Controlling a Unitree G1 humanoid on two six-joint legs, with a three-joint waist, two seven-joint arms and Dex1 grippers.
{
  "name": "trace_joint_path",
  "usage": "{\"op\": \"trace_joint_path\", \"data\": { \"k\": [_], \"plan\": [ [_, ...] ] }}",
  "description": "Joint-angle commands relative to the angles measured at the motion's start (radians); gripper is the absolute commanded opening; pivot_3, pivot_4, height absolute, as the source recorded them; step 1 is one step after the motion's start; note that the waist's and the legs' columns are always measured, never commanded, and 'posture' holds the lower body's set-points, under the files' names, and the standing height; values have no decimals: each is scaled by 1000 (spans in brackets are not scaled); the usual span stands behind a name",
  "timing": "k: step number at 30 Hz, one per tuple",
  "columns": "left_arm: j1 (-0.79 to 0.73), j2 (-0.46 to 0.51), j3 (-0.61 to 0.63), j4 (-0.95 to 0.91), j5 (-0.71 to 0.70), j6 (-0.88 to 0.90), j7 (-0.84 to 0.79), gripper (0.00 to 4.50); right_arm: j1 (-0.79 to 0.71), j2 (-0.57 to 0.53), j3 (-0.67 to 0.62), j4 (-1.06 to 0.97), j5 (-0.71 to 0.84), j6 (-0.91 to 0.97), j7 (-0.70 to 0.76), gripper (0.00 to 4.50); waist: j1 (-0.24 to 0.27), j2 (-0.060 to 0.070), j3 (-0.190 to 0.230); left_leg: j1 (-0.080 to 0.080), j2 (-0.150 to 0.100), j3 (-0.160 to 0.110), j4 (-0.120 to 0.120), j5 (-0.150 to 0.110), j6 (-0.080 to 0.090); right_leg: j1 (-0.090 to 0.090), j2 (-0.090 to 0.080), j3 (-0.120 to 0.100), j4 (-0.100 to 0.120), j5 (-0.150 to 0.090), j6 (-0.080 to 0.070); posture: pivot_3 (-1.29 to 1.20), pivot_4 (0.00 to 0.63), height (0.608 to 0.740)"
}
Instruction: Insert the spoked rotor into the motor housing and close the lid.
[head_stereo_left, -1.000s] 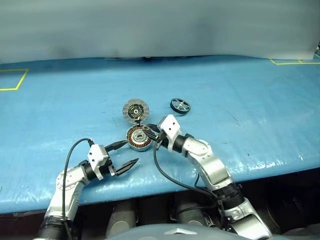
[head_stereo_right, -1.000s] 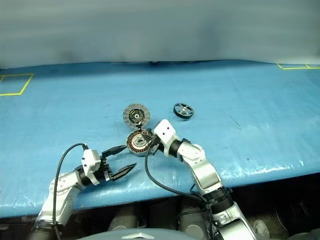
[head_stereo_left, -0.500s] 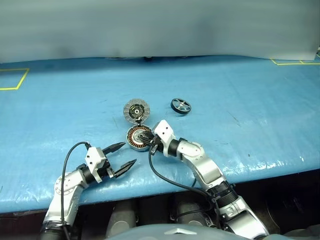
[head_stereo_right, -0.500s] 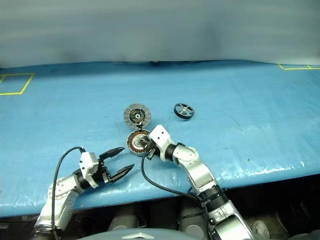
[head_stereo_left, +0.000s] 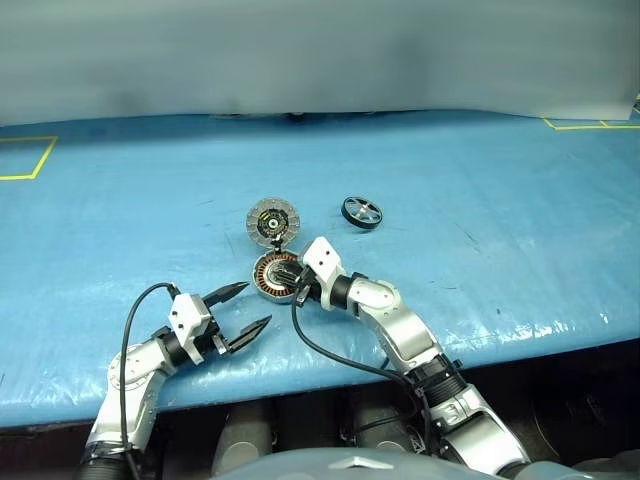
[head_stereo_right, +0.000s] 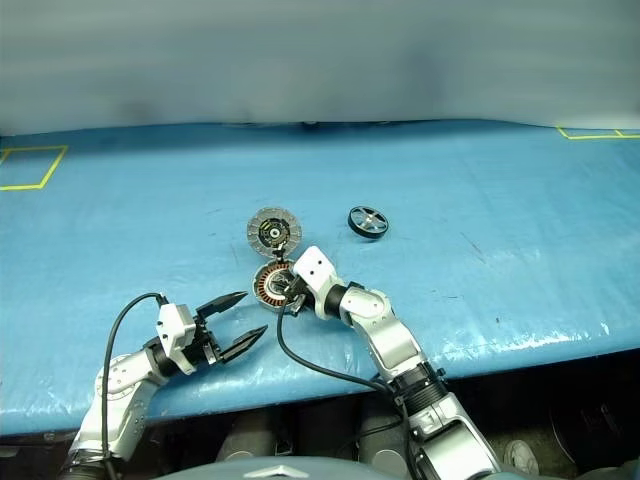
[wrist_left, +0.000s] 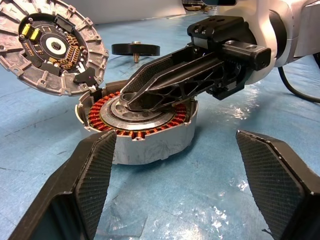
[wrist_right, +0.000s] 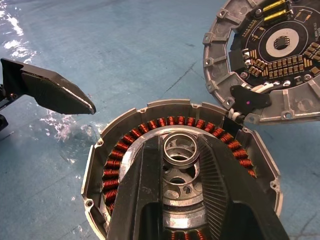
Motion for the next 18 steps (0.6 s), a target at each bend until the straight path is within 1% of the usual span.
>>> {"op": "trace_joint_path", "data": {
  "k": [1,15,18],
  "plan": [
    [-3,3,23,-8,-1,-23,8,4068,-3,0,-1,-21,-3,-11,8,646,0,0,0,0,0,0,0,0,0,0,0,0,0,0,0,0,150,740],
    [-11,6,22,7,5,-30,9,4068,11,-10,10,-51,-2,3,17,646,0,0,0,0,0,0,-3,0,0,0,1,-1,-3,0,0,0,150,740],
    [-11,6,23,9,6,-33,11,4068,11,-9,7,-38,-6,5,14,646,0,0,0,0,0,0,-3,0,0,1,4,-1,-3,0,0,0,150,740]
  ]
}}
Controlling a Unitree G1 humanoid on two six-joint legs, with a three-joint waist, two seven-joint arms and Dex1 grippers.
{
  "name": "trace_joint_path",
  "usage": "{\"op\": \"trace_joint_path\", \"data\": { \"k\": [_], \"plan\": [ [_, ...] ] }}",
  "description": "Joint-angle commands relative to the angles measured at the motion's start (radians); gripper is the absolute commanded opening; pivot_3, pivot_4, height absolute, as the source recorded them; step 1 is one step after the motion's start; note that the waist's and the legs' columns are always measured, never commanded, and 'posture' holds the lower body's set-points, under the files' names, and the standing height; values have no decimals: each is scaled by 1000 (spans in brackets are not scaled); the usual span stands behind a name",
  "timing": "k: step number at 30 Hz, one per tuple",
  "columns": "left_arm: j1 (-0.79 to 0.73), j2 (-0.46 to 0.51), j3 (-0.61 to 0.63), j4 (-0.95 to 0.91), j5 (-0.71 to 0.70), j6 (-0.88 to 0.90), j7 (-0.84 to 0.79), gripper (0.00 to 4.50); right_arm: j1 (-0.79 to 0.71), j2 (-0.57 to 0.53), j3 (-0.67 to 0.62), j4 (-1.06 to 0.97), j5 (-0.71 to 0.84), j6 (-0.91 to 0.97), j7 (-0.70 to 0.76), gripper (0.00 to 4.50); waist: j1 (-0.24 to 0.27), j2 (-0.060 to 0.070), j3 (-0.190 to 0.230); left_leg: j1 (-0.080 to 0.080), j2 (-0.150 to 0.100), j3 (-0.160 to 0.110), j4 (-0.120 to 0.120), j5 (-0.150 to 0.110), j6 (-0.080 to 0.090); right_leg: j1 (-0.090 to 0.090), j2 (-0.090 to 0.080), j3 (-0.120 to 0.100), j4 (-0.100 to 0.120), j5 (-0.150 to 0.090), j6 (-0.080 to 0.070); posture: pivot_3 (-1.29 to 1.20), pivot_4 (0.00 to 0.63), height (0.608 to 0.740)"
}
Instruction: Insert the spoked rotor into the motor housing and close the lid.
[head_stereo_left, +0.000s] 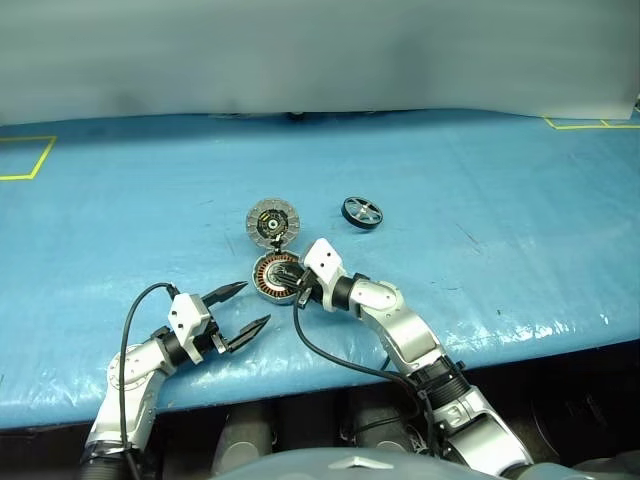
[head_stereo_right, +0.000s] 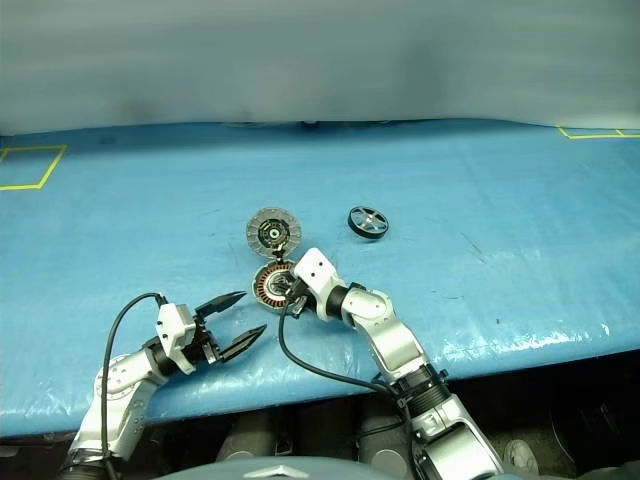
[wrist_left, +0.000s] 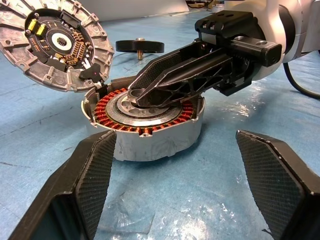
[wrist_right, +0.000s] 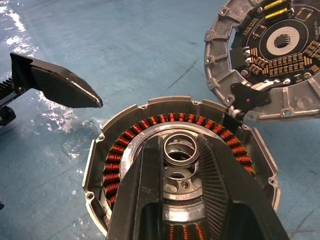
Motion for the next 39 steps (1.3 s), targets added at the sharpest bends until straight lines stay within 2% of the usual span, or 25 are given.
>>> {"op": "trace_joint_path", "data": {
  "k": [1,2,12,26,29,39],
  "plan": [
    [-6,5,22,-1,0,-25,3,4068,2,-1,6,-14,-5,2,9,997,0,0,0,0,0,0,0,0,0,0,1,0,0,0,0,0,150,740],
    [-6,5,22,-1,0,-26,4,4068,2,-5,9,-13,-8,1,14,1415,0,0,0,0,0,0,0,0,0,0,1,0,0,0,0,0,150,740],
    [-6,8,16,8,5,-30,11,4068,11,15,6,-64,17,-16,34,4492,0,0,0,0,0,0,-1,0,0,0,1,0,-1,0,0,0,150,740],
    [-2,7,13,15,11,-31,15,4068,0,41,-32,-45,26,-16,0,4492,0,0,0,0,0,0,-1,0,0,0,1,0,-1,0,0,0,150,740],
    [-2,7,13,17,12,-31,17,4068,1,34,-27,-40,19,-11,1,3893,0,0,0,0,0,0,-1,0,0,0,1,0,-1,0,0,0,150,740],
    [-6,3,14,27,18,-33,18,4068,2,34,-25,-48,25,-9,7,635,0,0,0,0,0,0,-1,0,0,0,1,0,-1,0,0,0,150,740]
  ]
}}
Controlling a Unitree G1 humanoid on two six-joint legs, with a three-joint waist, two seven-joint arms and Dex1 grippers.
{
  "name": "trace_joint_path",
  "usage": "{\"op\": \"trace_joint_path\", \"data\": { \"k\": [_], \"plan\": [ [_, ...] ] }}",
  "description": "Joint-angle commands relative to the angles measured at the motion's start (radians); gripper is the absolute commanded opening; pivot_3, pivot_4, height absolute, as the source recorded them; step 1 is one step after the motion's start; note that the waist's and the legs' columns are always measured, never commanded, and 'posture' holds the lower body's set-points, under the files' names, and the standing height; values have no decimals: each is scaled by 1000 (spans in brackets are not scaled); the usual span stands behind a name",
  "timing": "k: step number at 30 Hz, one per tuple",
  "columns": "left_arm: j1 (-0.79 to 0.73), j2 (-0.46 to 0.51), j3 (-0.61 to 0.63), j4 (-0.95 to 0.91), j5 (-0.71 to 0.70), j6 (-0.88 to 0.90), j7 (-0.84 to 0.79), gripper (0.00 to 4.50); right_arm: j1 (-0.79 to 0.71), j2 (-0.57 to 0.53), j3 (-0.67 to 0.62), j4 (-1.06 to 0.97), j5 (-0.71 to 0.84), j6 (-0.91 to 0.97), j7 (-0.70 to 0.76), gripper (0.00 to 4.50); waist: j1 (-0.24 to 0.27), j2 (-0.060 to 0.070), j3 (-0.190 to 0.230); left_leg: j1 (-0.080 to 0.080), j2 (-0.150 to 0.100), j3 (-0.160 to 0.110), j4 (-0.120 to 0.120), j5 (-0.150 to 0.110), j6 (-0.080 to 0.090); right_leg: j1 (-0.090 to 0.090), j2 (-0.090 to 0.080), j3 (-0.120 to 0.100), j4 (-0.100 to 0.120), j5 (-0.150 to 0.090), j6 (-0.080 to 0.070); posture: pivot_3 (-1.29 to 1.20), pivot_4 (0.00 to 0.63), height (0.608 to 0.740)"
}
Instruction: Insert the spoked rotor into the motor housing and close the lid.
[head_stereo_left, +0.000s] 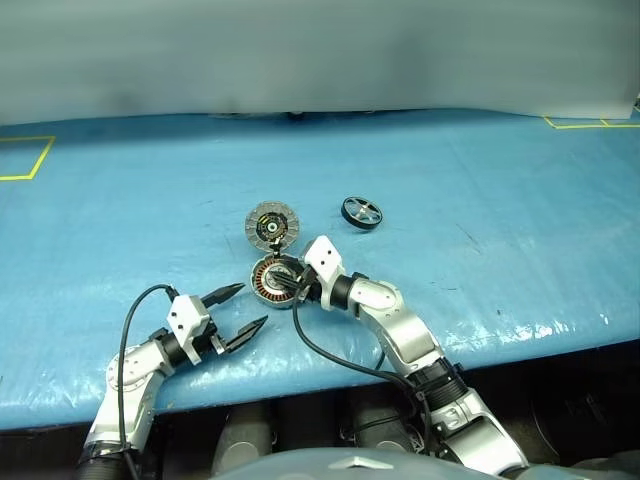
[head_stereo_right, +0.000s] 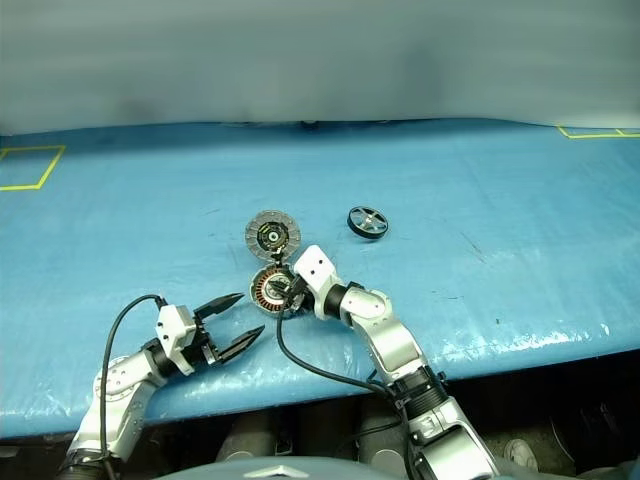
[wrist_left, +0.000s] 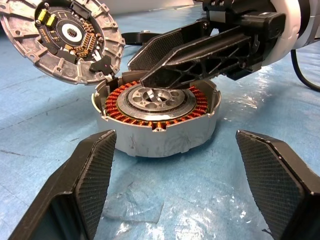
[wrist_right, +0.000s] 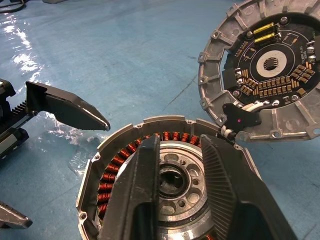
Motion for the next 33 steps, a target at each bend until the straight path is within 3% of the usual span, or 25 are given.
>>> {"op": "trace_joint_path", "data": {
  "k": [1,2,17,33],
  "plan": [
    [-6,-4,14,-4,-4,-19,3,4068,-8,7,-5,-29,10,-8,4,285,0,0,0,0,0,0,0,0,0,0,0,0,0,0,0,0,150,740],
    [-6,-4,14,-3,-3,-19,4,4068,-8,7,-4,-31,10,-7,4,49,0,0,0,0,0,0,0,0,0,0,0,0,0,0,0,0,150,740],
    [-6,-11,11,-2,1,-17,7,4068,-34,8,26,27,-55,36,-34,49,0,0,0,0,0,0,0,0,0,0,0,0,0,0,0,0,150,740],
    [4,-15,10,0,1,-18,11,4068,-31,-36,87,-41,-140,129,-62,49,0,-1,-1,1,0,0,0,0,0,1,0,0,0,0,0,0,150,740]
  ]
}}
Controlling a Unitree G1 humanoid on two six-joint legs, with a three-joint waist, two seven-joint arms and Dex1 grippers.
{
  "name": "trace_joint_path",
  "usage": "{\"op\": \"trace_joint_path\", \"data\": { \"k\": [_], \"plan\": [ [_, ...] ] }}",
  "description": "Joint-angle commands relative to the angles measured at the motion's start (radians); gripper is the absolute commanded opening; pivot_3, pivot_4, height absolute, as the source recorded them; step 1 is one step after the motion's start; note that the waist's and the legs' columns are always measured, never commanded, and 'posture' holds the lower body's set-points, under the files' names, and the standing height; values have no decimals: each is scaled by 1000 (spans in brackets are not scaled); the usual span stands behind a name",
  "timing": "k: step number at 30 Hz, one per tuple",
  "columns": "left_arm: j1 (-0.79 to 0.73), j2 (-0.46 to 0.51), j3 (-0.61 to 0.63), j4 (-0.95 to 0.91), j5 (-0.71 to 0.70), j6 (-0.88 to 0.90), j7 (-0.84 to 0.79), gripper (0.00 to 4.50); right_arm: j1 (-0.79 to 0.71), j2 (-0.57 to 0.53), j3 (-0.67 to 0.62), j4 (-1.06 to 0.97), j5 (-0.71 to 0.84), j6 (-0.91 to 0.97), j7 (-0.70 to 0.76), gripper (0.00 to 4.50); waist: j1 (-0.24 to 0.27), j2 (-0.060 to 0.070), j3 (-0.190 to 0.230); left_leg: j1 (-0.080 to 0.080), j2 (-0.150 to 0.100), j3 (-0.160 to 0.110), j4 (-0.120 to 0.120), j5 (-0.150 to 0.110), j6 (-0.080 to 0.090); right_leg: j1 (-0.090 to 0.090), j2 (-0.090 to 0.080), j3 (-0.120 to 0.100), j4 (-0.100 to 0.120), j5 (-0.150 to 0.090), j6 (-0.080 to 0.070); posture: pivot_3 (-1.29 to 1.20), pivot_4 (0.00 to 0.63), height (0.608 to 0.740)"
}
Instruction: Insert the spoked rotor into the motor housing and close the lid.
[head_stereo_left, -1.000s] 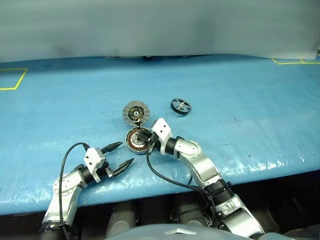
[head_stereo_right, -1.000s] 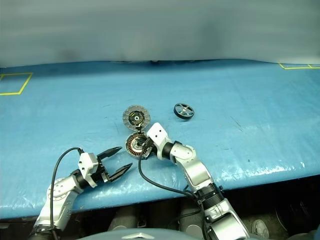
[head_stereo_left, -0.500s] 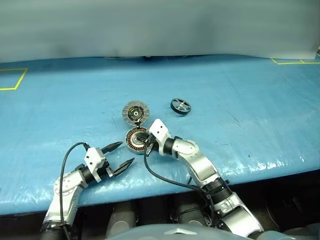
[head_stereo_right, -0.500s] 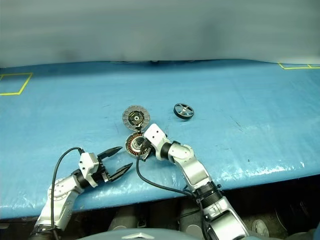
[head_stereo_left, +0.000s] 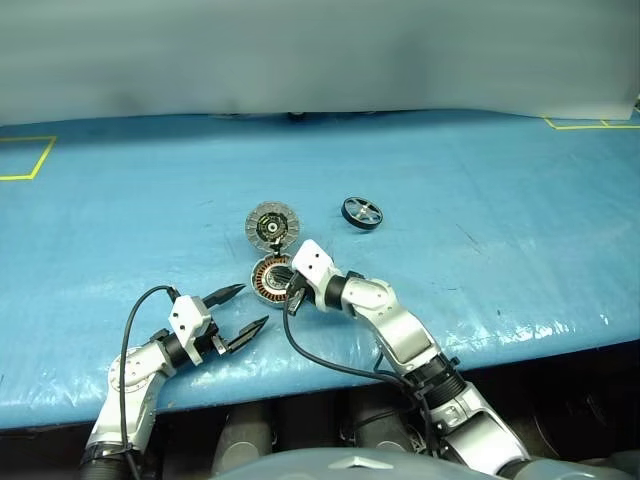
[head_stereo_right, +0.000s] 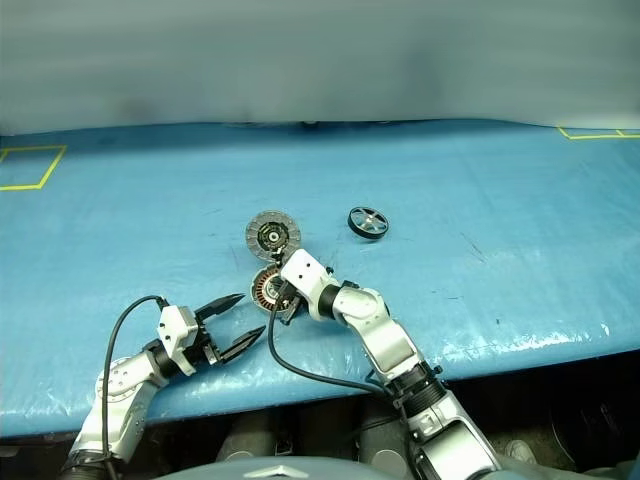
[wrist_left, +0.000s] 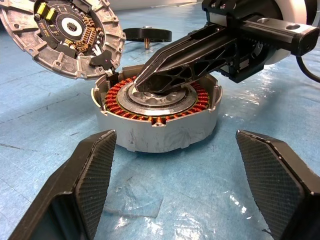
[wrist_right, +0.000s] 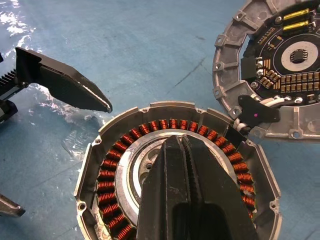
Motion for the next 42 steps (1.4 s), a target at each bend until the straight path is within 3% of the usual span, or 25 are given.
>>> {"op": "trace_joint_path", "data": {
  "k": [1,28,42],
  "plan": [
    [3,-6,10,-3,-5,-17,1,4068,7,-2,6,-2,-24,35,-23,49,0,0,0,0,0,0,0,0,0,0,0,0,0,0,0,0,150,740],
    [-2,-10,9,-2,-1,-17,3,4068,51,-53,17,-98,-15,118,-41,49,2,0,0,0,0,0,0,0,0,0,-1,0,0,0,0,0,150,740],
    [4,-9,10,-1,1,-19,7,4068,53,-53,-32,-264,60,190,-31,49,2,0,0,-1,0,-1,0,0,0,-1,0,-1,0,0,0,0,150,740]
  ]
}}
